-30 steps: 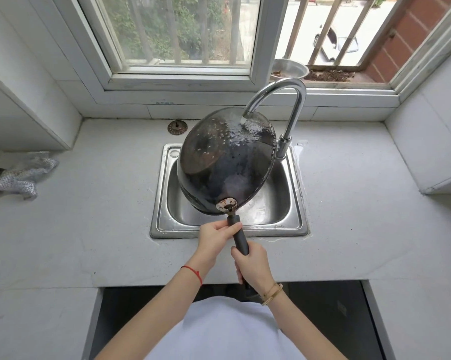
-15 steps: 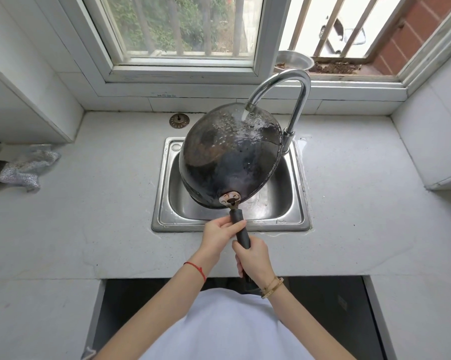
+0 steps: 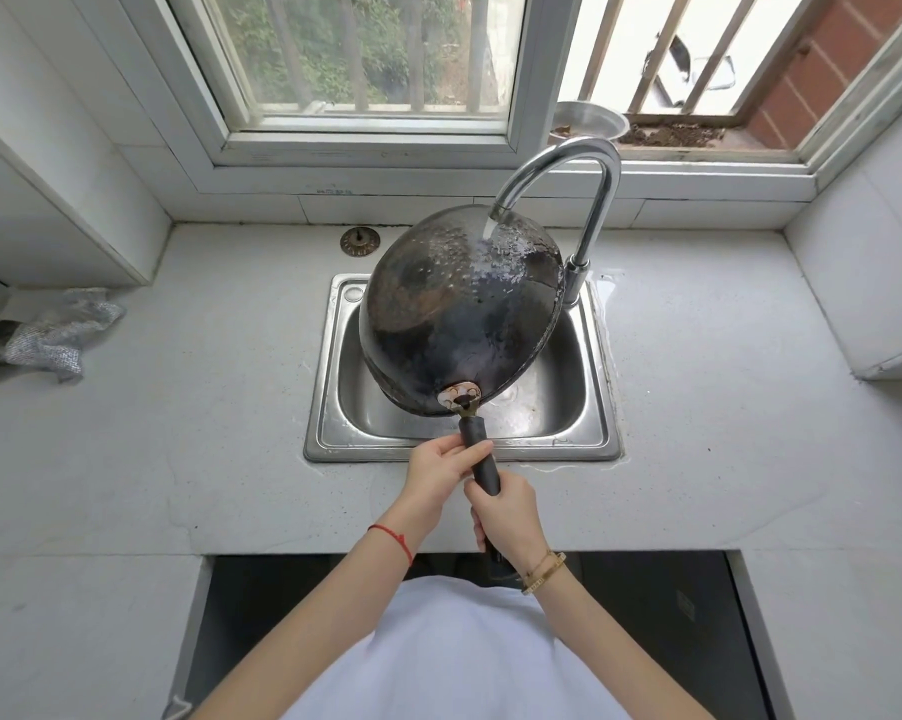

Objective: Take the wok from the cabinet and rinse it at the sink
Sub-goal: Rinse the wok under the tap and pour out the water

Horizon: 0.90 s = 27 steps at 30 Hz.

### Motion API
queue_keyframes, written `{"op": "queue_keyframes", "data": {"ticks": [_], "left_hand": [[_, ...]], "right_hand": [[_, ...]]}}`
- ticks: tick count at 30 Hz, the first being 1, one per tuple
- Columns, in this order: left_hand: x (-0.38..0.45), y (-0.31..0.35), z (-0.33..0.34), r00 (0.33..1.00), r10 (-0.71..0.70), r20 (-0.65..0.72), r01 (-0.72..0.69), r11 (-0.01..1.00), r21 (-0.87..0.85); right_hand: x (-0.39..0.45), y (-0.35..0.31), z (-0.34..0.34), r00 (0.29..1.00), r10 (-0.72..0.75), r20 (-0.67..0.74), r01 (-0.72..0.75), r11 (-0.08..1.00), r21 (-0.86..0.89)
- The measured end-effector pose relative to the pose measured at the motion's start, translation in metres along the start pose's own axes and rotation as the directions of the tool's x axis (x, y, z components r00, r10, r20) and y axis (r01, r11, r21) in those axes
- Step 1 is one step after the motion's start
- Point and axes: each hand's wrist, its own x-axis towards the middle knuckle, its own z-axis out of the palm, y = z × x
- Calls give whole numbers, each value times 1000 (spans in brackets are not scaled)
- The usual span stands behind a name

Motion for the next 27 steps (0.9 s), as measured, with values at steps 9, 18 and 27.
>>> {"op": "queue_keyframes", "data": {"ticks": [9,18,27], "left_hand": [[-3,2,-4,999,-25,25,26,999,-47],[-7,5,-9,999,-42,24,44,996,-82],[-10,11,-10,999,-41,17,43,995,-85]], "right_hand": [[-2,-2,2,1000,-26,-16,25,999,-31],[-2,-6,5,997,-71,-14,70,994,-82],[-3,-8,9,998,-56,-4,55,998,-22]]}}
